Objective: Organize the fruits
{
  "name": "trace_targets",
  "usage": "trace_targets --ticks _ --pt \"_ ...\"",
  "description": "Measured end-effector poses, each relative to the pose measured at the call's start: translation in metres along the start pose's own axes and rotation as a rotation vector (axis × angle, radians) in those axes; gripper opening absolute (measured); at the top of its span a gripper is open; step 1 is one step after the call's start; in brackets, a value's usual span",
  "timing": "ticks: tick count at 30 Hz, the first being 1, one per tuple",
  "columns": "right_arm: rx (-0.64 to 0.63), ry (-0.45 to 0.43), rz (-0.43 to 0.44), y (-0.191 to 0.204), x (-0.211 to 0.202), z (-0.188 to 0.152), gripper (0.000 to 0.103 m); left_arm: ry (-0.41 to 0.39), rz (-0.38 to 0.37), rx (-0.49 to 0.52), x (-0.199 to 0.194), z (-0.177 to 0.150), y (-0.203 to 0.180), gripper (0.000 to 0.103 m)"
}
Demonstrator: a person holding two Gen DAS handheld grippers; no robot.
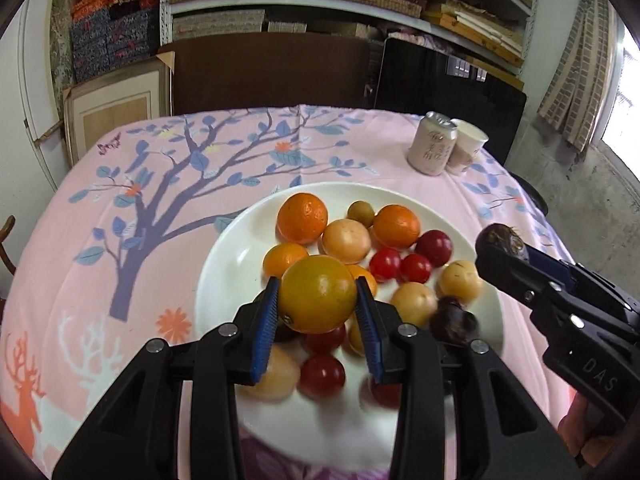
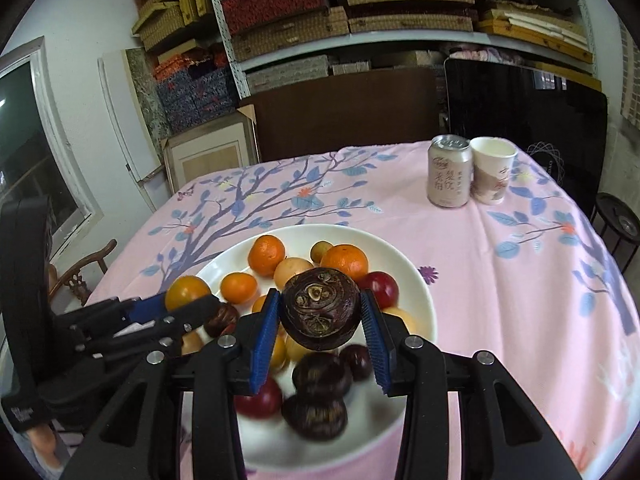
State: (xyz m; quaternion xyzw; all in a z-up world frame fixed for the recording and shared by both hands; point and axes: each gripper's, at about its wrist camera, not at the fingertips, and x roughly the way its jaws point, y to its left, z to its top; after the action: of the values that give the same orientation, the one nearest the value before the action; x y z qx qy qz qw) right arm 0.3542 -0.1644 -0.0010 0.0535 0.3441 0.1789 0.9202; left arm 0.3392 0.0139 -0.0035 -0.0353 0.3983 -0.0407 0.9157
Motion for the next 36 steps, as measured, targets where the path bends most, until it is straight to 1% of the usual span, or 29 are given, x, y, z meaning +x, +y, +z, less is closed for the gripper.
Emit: trace_targets --ticks 3,6,7,8,9,10,11,13,18,20,21,23,25,27,28,30,32,34,36 --pt "-0.009 0.009 0.002 0.002 0.009 -0.003 0.041 0.022 -0.002 -0.003 0.016 0.0 0.003 0.037" --pt "-0.019 0.01 0.001 0.005 0.012 -0.005 0.044 0.031 0.013 0.004 0.022 -0.002 0.004 0.037" --pt "-0.01 -0.003 0.002 0.005 0.01 -0.005 0.058 0.031 0.018 0.001 0.024 -0.002 0.005 0.037" --pt "-0.008 -0.016 -0.003 0.005 0.008 -0.005 0.067 0.028 0.021 -0.002 0.024 -0.003 0.006 0.037" --pt "-0.016 -0.022 -0.01 0.005 0.006 -0.004 0.067 0.027 0.026 -0.001 0.024 -0.003 0.006 0.037" --pt "-0.035 -0.031 -0.024 0.007 0.003 -0.004 0.067 0.022 0.03 0.001 0.023 -0.003 0.006 0.045" --pt "-0.042 -0.036 -0.027 0.009 0.001 -0.004 0.067 0.01 0.037 0.001 0.02 -0.004 0.005 0.056" --pt "-0.05 -0.041 -0.025 0.01 -0.003 -0.006 0.067 -0.025 0.061 0.005 0.012 -0.004 0.004 0.064" --pt "-0.043 -0.06 -0.024 0.011 -0.016 -0.011 0.067 -0.053 0.059 0.009 -0.009 -0.007 0.001 0.065" --pt "-0.039 -0.08 -0.026 0.012 -0.029 -0.018 0.069 -0.064 0.066 0.004 -0.021 -0.012 -0.001 0.068" --pt "-0.033 -0.089 -0.024 0.012 -0.036 -0.023 0.071 -0.074 0.072 0.002 -0.027 -0.015 -0.002 0.07" --pt "-0.003 -0.102 -0.014 0.01 -0.048 -0.035 0.076 -0.097 0.085 -0.003 -0.042 -0.028 -0.003 0.084" --pt "0.043 -0.106 0.001 0.005 -0.06 -0.053 0.078 -0.124 0.109 0.005 -0.058 -0.045 -0.006 0.088" --pt "0.08 -0.107 0.003 0.003 -0.069 -0.069 0.078 -0.134 0.125 0.017 -0.071 -0.06 -0.009 0.09" --pt "0.095 -0.106 0.005 0.002 -0.075 -0.079 0.079 -0.135 0.127 0.014 -0.077 -0.067 -0.009 0.093" --pt "0.107 -0.111 -0.001 0.002 -0.084 -0.093 0.083 -0.137 0.122 0.0 -0.088 -0.081 -0.009 0.094" --pt "0.099 -0.109 -0.02 0.003 -0.088 -0.104 0.089 -0.13 0.12 -0.006 -0.095 -0.094 -0.01 0.096" --pt "0.079 -0.097 -0.041 0.005 -0.091 -0.114 0.09 -0.131 0.124 -0.002 -0.102 -0.105 -0.011 0.096" --pt "0.064 -0.093 -0.066 0.005 -0.093 -0.12 0.094 -0.136 0.141 0.008 -0.108 -0.116 -0.012 0.099"
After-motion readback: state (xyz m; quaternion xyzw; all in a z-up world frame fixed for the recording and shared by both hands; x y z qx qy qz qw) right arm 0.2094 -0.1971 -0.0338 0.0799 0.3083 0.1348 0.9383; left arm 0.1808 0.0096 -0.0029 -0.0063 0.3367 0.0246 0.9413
